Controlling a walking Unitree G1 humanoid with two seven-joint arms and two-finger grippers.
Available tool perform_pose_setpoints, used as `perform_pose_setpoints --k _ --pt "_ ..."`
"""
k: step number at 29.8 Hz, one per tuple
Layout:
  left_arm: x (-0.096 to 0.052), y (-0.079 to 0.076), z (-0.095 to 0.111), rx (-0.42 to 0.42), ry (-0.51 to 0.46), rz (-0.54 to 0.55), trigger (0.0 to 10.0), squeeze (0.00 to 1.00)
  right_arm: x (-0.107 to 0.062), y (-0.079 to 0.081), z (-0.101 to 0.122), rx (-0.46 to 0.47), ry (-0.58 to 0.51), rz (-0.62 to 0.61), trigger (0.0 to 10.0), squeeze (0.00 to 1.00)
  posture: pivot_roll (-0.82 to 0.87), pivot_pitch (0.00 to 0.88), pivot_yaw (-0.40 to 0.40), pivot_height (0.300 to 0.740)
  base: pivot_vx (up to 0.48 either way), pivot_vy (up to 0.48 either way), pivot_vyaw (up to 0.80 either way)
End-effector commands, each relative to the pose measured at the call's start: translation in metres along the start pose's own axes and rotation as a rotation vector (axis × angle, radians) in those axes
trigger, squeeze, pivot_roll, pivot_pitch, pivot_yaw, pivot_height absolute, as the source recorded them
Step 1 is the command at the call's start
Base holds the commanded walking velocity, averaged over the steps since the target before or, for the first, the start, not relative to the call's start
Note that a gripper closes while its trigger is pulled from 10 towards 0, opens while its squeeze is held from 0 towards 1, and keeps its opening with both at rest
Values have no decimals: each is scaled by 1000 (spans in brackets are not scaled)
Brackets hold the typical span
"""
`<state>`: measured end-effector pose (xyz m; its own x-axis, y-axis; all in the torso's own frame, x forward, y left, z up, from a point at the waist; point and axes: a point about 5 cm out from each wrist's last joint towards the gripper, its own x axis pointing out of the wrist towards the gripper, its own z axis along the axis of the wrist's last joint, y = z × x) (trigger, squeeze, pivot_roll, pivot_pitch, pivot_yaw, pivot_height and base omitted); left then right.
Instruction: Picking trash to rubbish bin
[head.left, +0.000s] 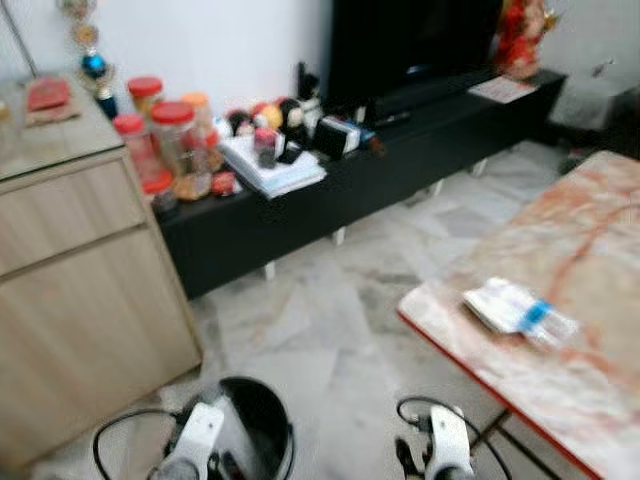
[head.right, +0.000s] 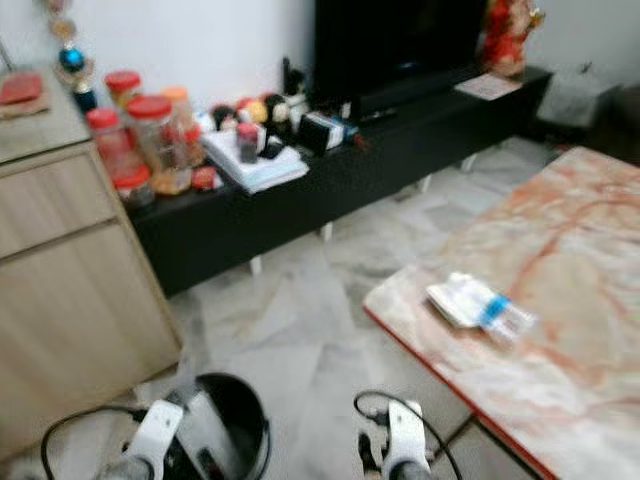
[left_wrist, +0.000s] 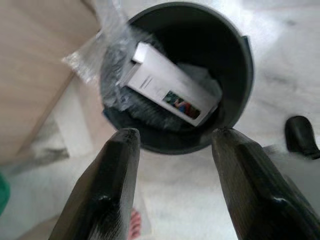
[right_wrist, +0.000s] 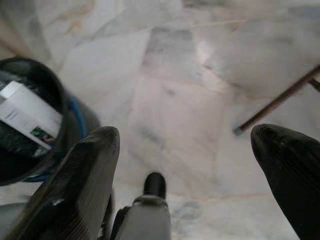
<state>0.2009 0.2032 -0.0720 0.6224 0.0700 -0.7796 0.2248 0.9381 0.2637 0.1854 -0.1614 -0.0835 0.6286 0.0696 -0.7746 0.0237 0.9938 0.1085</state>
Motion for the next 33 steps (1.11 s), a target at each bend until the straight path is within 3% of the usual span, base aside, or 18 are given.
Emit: perform_pose_setpoints --k 1,33 --pt "-1 6 -5 -2 17 17 10000 0 0 6 -4 5 15 15 10000 0 97 21 -19 740 0 0 -569" --pt "-1 7 -5 -31 14 24 10000 0 0 7 -6 19 21 17 10000 0 97 77 -21 740 0 0 -559"
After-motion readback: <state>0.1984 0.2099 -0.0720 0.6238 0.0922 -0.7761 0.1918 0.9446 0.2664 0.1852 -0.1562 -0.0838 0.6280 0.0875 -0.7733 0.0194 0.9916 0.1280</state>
